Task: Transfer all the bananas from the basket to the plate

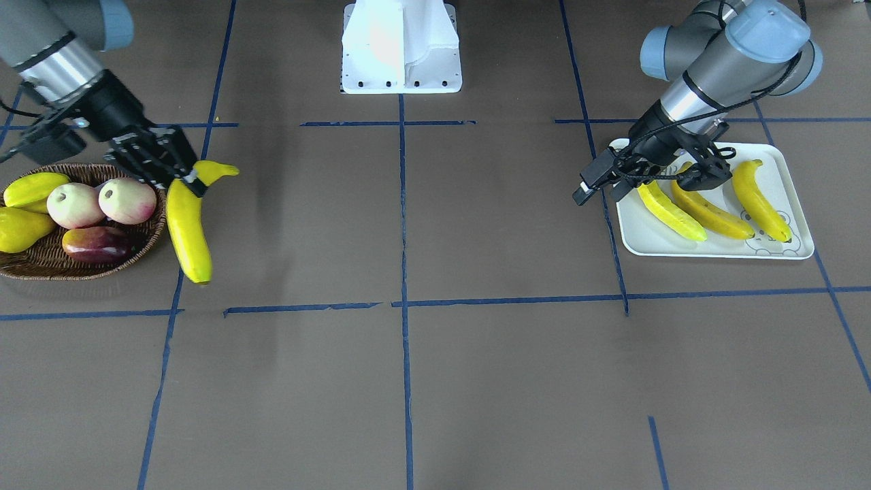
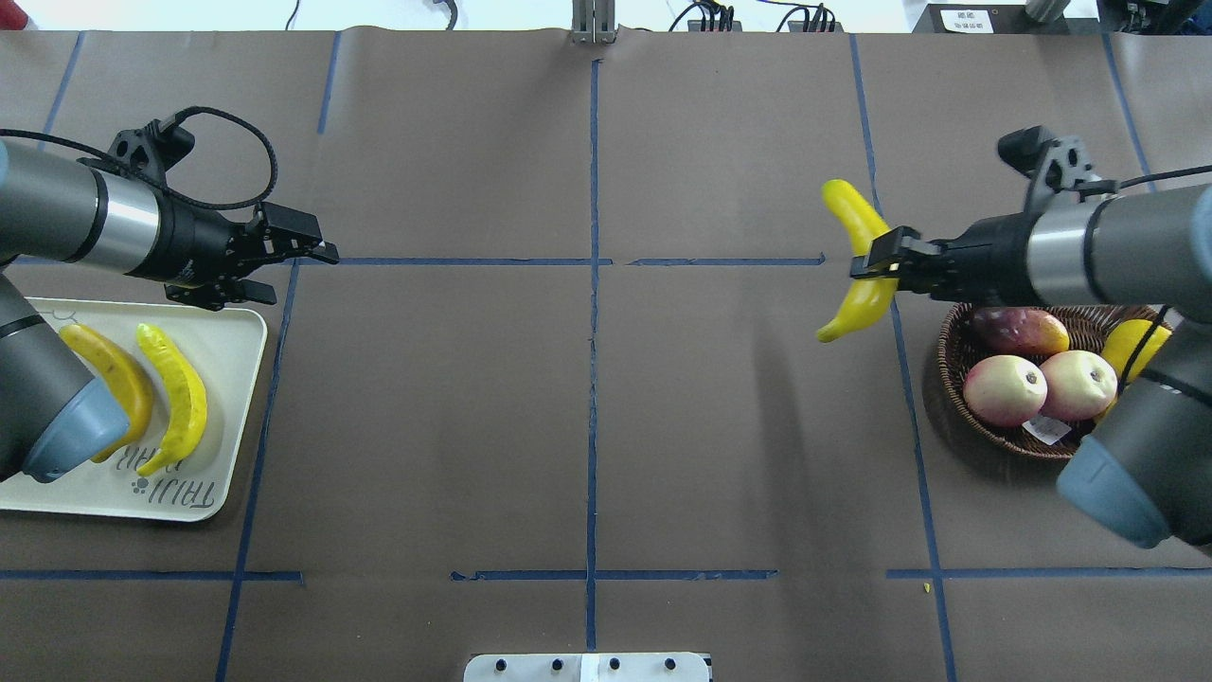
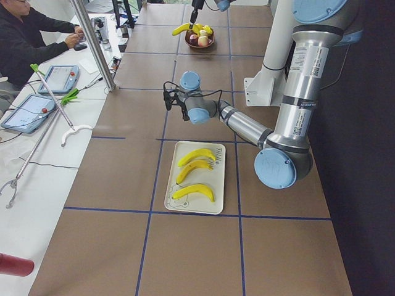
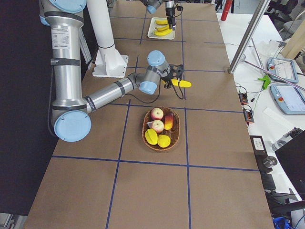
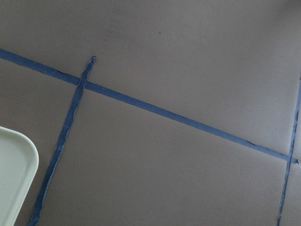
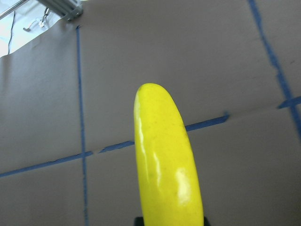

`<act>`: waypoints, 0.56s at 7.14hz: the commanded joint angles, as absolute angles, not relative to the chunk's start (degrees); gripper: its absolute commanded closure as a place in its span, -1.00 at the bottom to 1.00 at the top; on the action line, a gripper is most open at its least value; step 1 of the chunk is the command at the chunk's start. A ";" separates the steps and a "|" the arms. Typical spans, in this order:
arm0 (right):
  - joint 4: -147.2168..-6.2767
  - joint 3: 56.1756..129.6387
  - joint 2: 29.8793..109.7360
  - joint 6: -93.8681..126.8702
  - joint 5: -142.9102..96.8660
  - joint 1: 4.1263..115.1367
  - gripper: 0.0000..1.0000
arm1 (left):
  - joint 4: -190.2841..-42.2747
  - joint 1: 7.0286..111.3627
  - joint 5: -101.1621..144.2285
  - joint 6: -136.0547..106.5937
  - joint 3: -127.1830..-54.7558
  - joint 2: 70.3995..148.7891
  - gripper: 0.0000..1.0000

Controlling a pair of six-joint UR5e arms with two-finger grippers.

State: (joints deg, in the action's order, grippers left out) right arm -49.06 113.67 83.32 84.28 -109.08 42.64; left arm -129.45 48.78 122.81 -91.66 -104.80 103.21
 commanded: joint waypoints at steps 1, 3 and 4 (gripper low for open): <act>-52.70 113.73 75.01 87.28 -97.06 29.67 0.99 | -129.29 48.61 122.96 -103.23 -104.85 109.66 -0.99; -64.74 114.43 64.28 87.36 -86.82 20.89 0.97 | -129.20 45.81 122.26 -111.23 -103.45 115.72 -0.99; -65.56 114.43 63.47 86.93 -82.66 17.70 0.97 | -129.11 43.44 119.21 -114.40 -103.36 117.93 -0.99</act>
